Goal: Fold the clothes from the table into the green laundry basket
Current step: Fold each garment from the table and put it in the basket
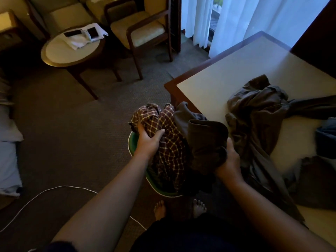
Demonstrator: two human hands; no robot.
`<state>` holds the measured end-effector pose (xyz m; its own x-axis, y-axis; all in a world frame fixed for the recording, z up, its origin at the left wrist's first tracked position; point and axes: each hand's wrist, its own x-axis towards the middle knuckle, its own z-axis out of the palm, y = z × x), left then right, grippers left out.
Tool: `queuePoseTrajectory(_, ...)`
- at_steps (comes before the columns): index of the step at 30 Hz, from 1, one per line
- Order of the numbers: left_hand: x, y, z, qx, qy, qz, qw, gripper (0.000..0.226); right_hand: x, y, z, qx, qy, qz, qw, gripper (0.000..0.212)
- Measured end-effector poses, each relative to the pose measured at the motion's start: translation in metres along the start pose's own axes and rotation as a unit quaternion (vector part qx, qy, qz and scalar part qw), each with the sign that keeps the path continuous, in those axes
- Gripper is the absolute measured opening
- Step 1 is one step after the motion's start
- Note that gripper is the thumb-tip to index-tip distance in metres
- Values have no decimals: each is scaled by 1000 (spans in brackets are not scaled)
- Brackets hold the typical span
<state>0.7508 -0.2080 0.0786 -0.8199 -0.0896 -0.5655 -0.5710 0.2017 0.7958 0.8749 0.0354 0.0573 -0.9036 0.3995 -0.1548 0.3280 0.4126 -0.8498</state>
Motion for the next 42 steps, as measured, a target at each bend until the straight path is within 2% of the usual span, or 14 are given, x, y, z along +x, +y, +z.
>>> queuePoseTrajectory(3, 11, -9, -18, 52, -88, -38, 994, 99, -9, -10, 17, -10, 29, -1, 1000, 36)
queuePoseTrajectory(5, 9, -12, -28, 77, -99, -8, 992, 89, -16, -14, 29, -22, 39, 1, 999, 24)
queuePoseTrajectory(7, 0, -12, -37, 59, -128, -2, 990, 92, -25, -14, 43, -31, 39, 7, 999, 24)
queuePoseTrajectory(11, -17, -15, -50, 7, -302, -50, 952, 107, -51, -31, 69, -6, -12, -32, 999, 23)
queuePoseTrajectory(13, -26, -18, -47, 5, -333, -78, 940, 91, -66, -45, 81, 25, -67, -54, 996, 29)
queuePoseTrajectory(14, -31, -20, -45, 1, -339, -80, 937, 81, -73, -50, 88, 38, -87, -56, 994, 31)
queuePoseTrajectory(17, -23, -29, -39, 17, -333, -36, 942, 80, -82, -52, 100, 81, -101, -36, 991, 35)
queuePoseTrajectory(21, -18, -30, -32, -10, -307, -38, 951, 32, -81, -46, 97, 67, -86, -12, 994, 49)
queuePoseTrajectory(24, -23, -33, -30, -54, -295, -48, 953, 20, -80, -45, 95, 84, -59, -1, 995, 54)
queuePoseTrajectory(27, -30, -35, -30, -106, -295, -99, 944, 25, -75, -39, 91, 82, -34, 15, 996, 61)
queuePoseTrajectory(31, -28, -34, -29, -139, -326, -72, 932, 44, -67, -23, 84, 10, -22, 41, 999, 75)
queuePoseTrajectory(35, -19, -48, -29, 33, -309, -77, 947, 49, -61, -4, 81, -215, -129, 175, 952, 109)
queuePoseTrajectory(37, -14, -59, -30, 114, -294, -56, 947, 51, -64, 7, 82, -229, -161, 210, 937, 108)
queuePoseTrajectory(42, -10, -74, -29, 180, -278, -39, 943, 53, -70, 22, 90, -196, -173, 175, 949, 95)
